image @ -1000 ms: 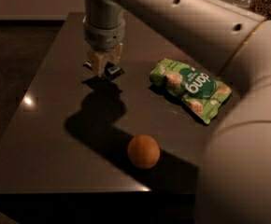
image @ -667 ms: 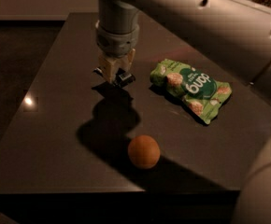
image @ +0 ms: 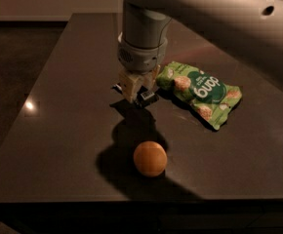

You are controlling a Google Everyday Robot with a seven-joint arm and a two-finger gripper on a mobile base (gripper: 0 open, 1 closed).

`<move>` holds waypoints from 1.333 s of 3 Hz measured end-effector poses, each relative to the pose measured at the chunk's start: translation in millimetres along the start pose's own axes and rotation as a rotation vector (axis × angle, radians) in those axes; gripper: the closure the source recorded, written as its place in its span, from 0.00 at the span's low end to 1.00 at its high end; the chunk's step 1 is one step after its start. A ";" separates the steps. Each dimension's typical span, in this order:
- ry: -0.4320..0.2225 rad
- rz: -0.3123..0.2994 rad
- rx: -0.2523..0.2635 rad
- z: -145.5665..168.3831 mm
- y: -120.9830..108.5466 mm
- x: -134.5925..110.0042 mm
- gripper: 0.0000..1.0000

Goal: Move rxbar chocolate near orange

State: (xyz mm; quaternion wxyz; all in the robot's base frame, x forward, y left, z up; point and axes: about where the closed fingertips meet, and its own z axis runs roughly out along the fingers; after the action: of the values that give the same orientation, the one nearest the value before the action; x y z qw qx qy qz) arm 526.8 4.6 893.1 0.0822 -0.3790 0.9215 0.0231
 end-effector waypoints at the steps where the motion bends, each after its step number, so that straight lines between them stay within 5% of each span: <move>1: 0.010 0.009 -0.015 1.9 13.7 18.1 1.00; 4: 0.025 0.016 -0.045 8.0 37.9 39.6 1.00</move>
Offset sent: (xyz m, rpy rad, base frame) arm -0.0526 -0.0009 -0.0155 0.0046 0.0491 0.0010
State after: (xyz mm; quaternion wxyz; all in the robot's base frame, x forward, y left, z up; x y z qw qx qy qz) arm 473.6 5.0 877.9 0.0620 -0.3738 0.9246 0.0399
